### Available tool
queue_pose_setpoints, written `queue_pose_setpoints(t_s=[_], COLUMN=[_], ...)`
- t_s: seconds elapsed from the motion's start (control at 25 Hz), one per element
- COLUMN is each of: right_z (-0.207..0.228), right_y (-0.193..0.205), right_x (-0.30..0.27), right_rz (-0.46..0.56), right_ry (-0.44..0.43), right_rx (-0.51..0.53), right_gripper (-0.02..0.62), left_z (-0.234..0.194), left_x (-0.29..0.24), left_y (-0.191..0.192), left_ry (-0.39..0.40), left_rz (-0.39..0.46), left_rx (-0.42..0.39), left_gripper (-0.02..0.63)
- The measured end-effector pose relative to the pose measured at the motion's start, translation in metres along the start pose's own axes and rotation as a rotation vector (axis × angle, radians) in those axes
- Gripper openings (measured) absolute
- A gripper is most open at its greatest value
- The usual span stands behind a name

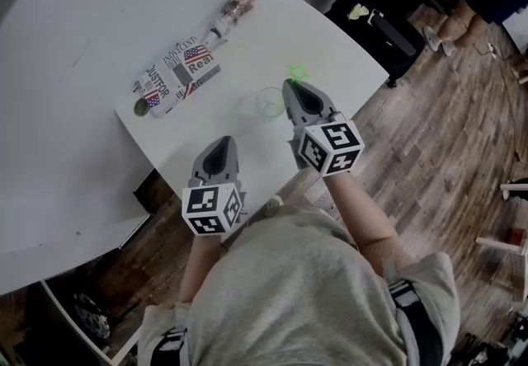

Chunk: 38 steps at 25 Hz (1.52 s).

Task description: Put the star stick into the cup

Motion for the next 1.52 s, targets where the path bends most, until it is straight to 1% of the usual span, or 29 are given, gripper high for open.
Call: queue_pose_setpoints(t_s=[0.16,0.6,0.8,1.2,1.28,1.52], right_z=[0.003,0.018,0.025,0.034,0.034,0.032], right_y=[0.015,0.041,0.047,0.057,0.060,0.070], right_x=[-0.004,-0.006,-0.001,0.011,0.015,0.028], right_rz=[-0.028,-0.062,-0.053,-0.102,-0.107,-0.140], right_ry=[0.014,0.054,0.068,0.132,0.141,0.138], right_rx=[-0.025,-0.068,-0.092,-0.062,-0.065,-0.072], right_gripper=[-0.002,0.000,0.002,0.021,0.041,0.130], left_z=[-0.001,0.008,0.014,0.019,0.019,0.023], left_x=[-0.003,-0.008,-0.007,0.000,0.003,0.014], left_y=[0.001,0.003,0.007,0.006,0.006,0.011], left_ry=[0.002,0.025,0.027,0.035,0.031,0.033], left_rz=[-0.008,-0.009,-0.013,-0.002,0.003,-0.001], left_rx=[0.001,-0.007,-0.009,-0.018,-0.017,-0.012], left_gripper=[0.012,0.012,0.012,0.012,0.012,0.012])
Point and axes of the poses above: the fingertips, and each gripper's own axes: x backward along the fingers, z to its right, y out of its underside, the point moved 7 cm from there along x, backward along the fingers, and after that the axes turned 1 degree about z, right-handed, at the moved point
